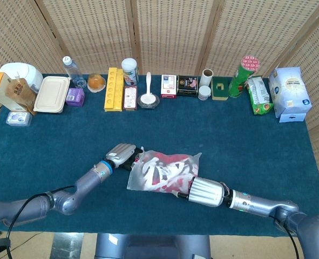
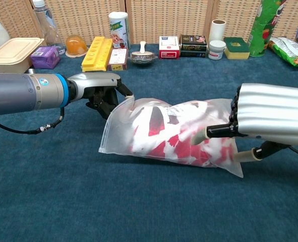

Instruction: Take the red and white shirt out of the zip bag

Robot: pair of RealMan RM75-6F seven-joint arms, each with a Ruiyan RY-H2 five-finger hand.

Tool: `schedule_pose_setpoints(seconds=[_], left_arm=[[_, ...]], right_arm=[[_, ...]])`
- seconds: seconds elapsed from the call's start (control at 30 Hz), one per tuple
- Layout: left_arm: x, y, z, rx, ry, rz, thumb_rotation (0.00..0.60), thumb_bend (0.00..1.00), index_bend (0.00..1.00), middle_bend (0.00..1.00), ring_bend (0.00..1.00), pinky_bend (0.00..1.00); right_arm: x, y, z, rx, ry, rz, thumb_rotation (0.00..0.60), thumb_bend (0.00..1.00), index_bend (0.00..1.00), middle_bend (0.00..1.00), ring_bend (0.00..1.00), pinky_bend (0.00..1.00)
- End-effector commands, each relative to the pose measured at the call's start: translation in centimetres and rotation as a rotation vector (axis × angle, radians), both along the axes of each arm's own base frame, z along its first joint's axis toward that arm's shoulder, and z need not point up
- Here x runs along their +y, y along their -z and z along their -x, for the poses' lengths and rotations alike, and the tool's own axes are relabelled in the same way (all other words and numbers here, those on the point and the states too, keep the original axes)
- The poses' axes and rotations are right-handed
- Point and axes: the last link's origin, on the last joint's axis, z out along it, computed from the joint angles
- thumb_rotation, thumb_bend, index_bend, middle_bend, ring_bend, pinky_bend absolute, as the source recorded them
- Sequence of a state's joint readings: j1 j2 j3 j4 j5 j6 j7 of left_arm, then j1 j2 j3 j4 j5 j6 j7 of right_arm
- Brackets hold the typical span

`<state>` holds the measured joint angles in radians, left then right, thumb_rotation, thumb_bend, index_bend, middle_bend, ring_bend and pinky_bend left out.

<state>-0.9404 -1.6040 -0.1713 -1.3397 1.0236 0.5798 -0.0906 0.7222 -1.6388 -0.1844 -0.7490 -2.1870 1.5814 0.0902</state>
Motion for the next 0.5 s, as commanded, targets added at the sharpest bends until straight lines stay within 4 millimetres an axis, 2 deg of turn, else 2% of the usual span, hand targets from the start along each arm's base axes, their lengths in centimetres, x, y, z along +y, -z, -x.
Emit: schedule_pose_setpoints(seconds=[0.03,0.5], left_arm=[[0.0,0.0,-0.2,0.001,-0.008,0.006,0.600,0.50,0.78,1.00,0.97,0.92],[-0.2,0.3,-0.7,-0.003,-0.044,0.033,0.600,0.50,0.78,1.00,0.97,0.92]], right_arm=[[0.1,0.2,0.0,0.012,-0.007,0.003,0.600,0.22,0.28,0.95,1.00,1.00],[0.2,0.1,1.4,0.058,-0.016,0.027,0.600,0.22,0.29,0.94,1.00,1.00]])
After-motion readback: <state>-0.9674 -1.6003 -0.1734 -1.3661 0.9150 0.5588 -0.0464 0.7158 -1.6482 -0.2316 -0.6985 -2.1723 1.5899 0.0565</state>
